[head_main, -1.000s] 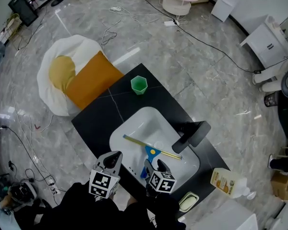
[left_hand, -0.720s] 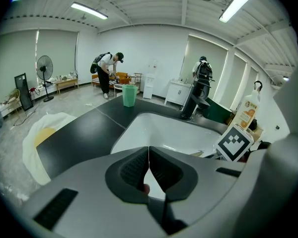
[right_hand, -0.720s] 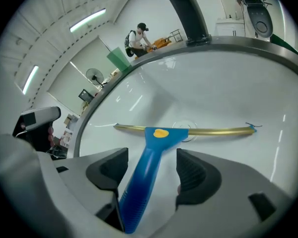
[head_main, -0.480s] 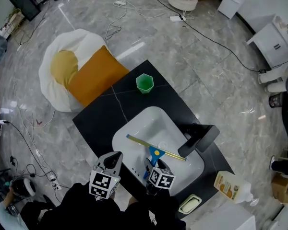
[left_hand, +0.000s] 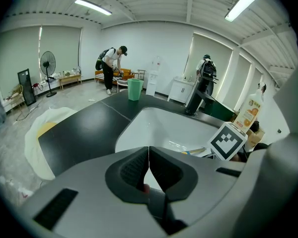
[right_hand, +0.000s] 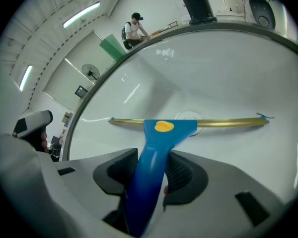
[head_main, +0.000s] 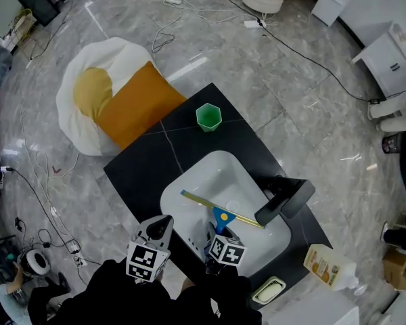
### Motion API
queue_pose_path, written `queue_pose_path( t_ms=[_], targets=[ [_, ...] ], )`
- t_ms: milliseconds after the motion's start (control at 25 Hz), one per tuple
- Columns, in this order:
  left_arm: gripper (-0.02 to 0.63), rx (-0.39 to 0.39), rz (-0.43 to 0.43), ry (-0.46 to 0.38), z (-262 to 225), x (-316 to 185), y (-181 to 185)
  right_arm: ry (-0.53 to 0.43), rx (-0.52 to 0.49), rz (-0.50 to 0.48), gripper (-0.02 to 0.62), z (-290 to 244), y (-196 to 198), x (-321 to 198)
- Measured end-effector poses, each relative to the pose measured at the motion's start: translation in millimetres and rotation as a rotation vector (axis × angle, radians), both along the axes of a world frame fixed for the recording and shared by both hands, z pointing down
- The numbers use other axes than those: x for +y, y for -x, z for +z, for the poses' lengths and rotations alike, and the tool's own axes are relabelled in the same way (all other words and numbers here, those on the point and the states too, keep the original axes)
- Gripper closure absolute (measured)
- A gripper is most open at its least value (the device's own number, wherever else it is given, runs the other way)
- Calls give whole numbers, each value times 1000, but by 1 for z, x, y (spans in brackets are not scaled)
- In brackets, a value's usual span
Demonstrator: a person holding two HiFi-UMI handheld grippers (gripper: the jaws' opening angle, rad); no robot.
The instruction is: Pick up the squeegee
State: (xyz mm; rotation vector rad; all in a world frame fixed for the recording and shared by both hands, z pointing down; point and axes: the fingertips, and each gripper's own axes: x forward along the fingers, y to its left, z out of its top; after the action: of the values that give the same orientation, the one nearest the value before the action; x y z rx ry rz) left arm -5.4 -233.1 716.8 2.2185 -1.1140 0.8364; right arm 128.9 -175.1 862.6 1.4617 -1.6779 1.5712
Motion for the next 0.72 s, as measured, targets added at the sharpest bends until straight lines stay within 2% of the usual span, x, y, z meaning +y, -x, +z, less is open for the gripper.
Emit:
queue_pose_path(
  t_ms=[280,720],
  targets=[
    [581,3,-2,1,-2,1,1,-4,8,46,448,-2,-5,-1],
    [581,8,-1,-44,-26,4,4,-21,-8,105,472,-26,-17,1]
  ],
)
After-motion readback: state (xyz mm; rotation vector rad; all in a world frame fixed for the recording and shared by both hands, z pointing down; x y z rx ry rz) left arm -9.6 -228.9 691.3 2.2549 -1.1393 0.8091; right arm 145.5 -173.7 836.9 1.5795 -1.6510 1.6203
